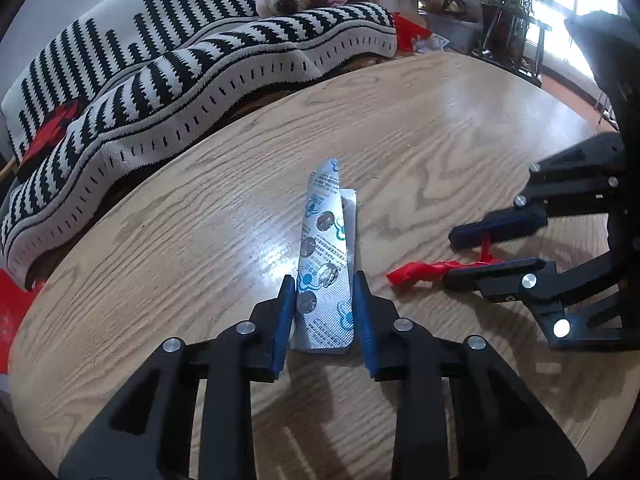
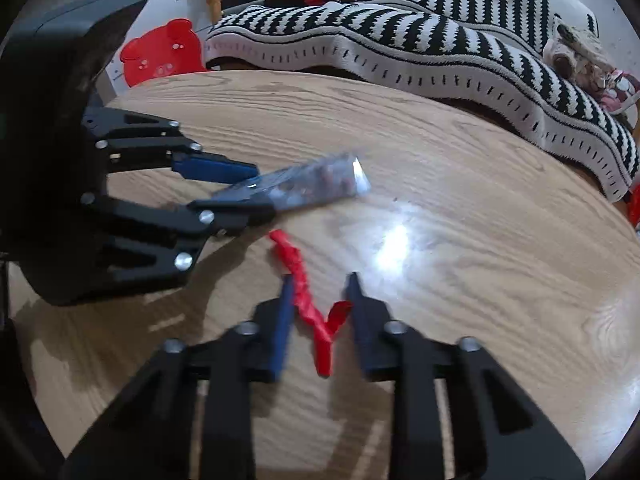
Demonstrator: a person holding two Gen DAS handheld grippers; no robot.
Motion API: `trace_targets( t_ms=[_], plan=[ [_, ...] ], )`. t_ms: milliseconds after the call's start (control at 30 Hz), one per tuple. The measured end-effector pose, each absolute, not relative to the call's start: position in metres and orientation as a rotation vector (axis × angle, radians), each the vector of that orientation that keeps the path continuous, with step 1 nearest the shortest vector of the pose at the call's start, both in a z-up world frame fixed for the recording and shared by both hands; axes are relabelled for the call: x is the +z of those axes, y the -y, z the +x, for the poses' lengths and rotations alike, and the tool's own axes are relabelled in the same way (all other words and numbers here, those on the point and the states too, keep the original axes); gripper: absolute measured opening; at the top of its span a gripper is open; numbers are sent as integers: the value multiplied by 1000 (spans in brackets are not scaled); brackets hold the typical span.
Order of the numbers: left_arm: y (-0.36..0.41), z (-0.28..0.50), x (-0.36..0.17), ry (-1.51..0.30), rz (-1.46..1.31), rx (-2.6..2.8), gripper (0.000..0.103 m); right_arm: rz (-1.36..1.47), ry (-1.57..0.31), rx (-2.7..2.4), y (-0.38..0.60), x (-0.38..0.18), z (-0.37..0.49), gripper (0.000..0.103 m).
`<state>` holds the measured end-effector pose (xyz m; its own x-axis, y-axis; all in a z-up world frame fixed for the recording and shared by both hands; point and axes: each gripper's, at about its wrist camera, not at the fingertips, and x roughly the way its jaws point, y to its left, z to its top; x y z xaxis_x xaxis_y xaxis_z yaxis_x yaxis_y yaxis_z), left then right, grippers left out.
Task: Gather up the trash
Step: 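Grasp the silver blister pack with the left tool while the right tool grasps the red strip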
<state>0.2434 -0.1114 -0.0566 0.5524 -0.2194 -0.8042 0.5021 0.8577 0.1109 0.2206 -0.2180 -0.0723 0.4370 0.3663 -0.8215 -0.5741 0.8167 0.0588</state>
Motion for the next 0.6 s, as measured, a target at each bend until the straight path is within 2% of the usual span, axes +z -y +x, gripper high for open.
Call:
trace_targets(
  t_ms=[267,600],
  plan=[
    [103,222,-33,-914,247,-413,28,-133,-963,491,241,-47,176,20],
    [129,161,6,-917,224,-356,28,-59,-921,284,283,-2,98,20]
  ],
)
